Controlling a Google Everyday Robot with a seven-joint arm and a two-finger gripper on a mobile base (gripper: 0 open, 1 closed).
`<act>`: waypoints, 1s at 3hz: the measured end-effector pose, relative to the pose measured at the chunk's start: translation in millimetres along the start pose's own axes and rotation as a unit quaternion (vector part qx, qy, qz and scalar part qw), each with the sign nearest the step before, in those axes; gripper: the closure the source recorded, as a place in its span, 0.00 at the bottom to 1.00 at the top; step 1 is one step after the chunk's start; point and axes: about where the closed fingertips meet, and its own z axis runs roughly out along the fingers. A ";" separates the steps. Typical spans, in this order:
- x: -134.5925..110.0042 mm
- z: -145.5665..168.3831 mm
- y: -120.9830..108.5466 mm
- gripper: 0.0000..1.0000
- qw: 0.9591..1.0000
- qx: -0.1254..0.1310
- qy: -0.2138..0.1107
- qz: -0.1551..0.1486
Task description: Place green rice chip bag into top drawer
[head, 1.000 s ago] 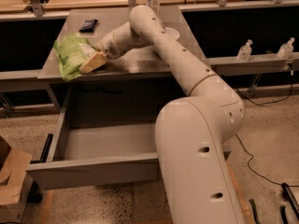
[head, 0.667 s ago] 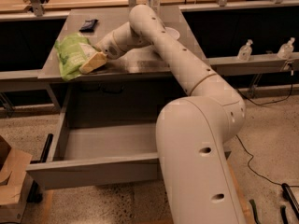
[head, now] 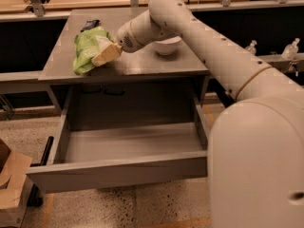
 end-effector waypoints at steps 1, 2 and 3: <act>13.2 -53.9 40.3 0.94 0.998 0.030 0.006 0.055; 59.0 -65.1 82.3 1.00 0.993 0.016 0.050 0.104; 117.4 -62.4 130.7 1.00 0.982 -0.028 0.100 0.158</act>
Offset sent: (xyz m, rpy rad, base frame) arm -0.1694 -0.0826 -0.0597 -0.1138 0.3338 -0.1796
